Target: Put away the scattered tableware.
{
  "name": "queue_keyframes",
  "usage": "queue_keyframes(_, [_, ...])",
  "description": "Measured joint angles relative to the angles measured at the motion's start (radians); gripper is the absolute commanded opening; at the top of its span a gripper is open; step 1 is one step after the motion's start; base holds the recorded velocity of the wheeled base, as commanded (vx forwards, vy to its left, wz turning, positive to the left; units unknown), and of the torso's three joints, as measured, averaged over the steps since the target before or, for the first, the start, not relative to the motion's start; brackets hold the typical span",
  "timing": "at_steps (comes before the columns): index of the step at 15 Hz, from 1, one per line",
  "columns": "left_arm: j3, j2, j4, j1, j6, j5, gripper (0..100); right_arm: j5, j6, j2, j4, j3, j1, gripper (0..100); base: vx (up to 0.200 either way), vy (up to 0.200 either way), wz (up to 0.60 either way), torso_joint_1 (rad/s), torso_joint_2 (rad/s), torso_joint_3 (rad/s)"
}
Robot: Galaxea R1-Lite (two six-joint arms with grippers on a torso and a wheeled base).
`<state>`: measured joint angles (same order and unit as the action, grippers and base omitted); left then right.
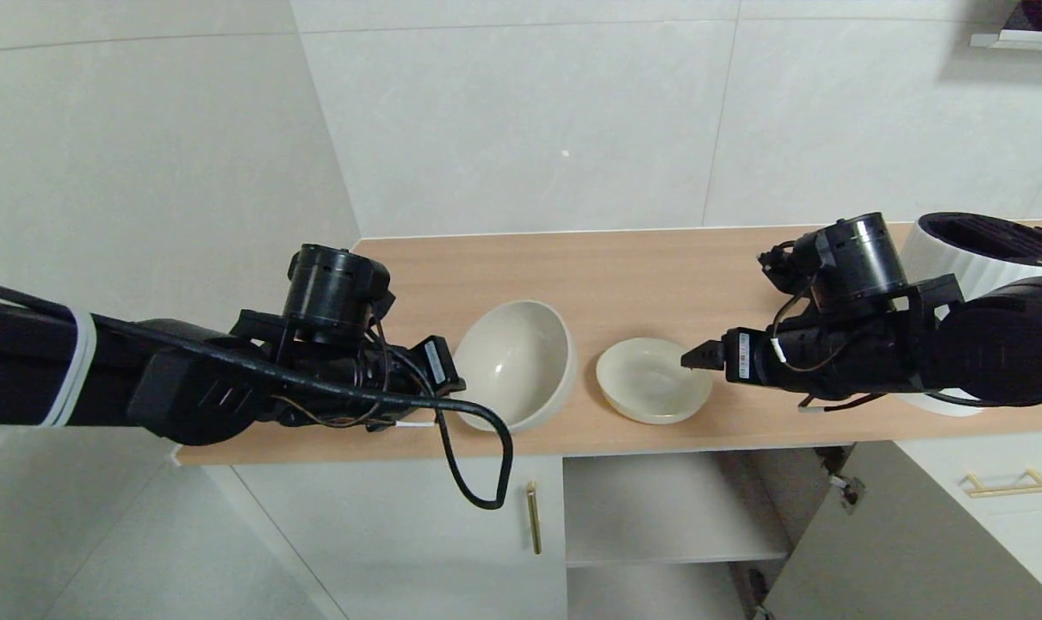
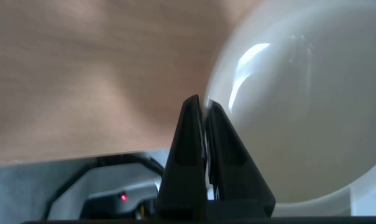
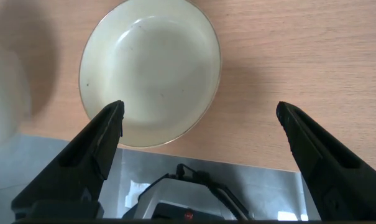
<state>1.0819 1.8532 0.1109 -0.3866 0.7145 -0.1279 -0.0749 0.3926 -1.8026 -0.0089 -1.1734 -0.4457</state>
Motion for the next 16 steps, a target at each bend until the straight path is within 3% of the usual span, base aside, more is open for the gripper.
queue_keyframes(3, [0.000, -0.004, 0.001, 0.000, 0.000, 0.001, 0, -0.010, -0.001, -0.002, 0.001, -0.002, 0.000, 100, 0.000, 0.000, 0.00, 0.000, 0.00, 0.000])
queue_keyframes(10, [-0.001, -0.010, 0.000, -0.004, 0.000, 0.002, 0, -0.164, -0.015, -0.085, -0.071, -0.007, -0.024, 100, 0.000, 0.000, 0.00, 0.000, 0.00, 0.000])
queue_keyframes(16, [-0.002, -0.014, 0.000, -0.004, 0.001, 0.002, 0, -0.177, -0.015, -0.143, -0.112, -0.010, -0.028, 100, 0.000, 0.000, 0.00, 0.000, 0.00, 0.000])
